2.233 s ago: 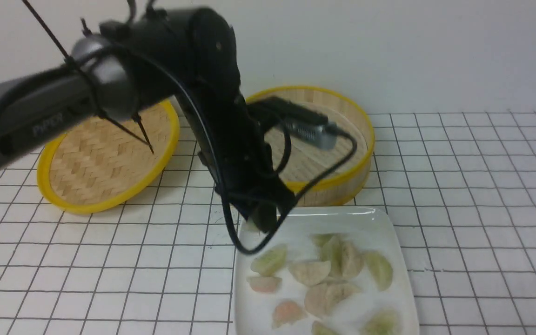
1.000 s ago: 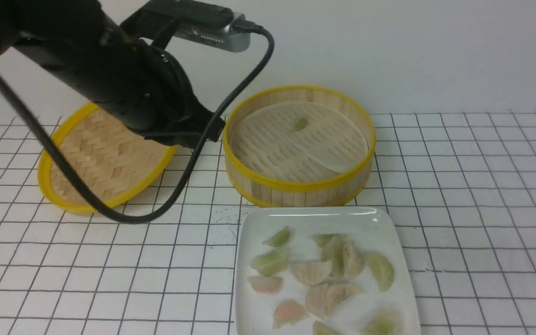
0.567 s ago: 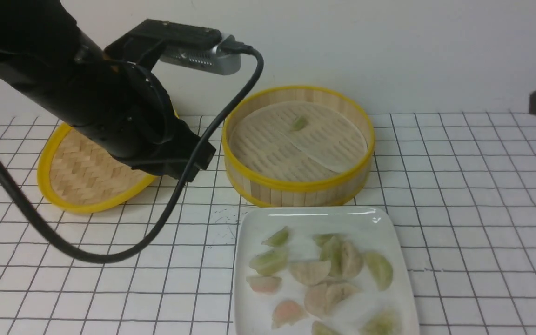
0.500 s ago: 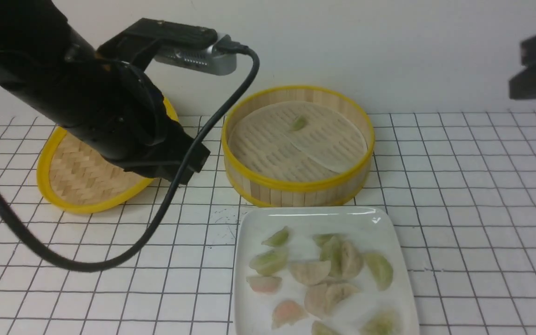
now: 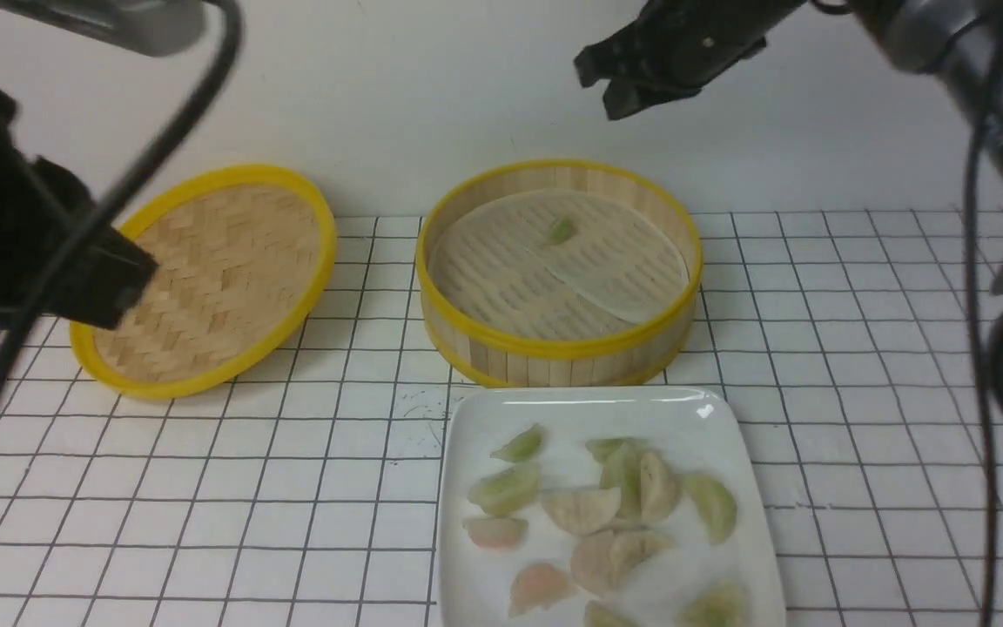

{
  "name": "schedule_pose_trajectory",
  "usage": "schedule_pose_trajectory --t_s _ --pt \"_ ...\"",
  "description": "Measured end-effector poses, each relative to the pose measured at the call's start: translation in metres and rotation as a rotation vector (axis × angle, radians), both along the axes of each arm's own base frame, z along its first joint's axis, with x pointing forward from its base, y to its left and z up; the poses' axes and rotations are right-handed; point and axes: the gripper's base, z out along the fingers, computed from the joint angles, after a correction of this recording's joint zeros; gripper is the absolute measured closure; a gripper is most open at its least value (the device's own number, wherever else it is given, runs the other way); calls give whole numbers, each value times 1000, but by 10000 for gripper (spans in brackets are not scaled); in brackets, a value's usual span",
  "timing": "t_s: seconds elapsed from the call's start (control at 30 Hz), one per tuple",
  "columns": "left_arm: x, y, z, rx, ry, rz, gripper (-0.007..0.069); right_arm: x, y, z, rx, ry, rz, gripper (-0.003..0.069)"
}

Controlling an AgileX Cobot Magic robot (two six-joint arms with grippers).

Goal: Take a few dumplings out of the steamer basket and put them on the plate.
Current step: Use the right arm to grab a dumpling from inside the steamer

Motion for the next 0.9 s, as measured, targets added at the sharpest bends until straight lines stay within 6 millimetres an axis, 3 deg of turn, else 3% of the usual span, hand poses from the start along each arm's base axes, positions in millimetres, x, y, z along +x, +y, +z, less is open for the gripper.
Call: schedule_pose_trajectory --t_s 0.1,0.27,0.37,0.43,0.73,0.9 --pt "-29 17 15 -16 -96 58 631 14 5 -21 14 -31 1 662" --pt "-80 43 32 -36 -242 117 631 30 13 -86 -12 37 41 635" --pt "-91 49 35 -37 -282 129 631 33 14 -108 -53 53 87 598" --pt "-95 51 35 -40 -293 134 631 35 16 -125 -96 55 139 535" --pt "-94 51 35 -35 -292 136 631 36 28 -127 -126 -45 196 231" --pt "-94 52 35 -29 -294 149 631 40 28 -125 -155 -114 220 165"
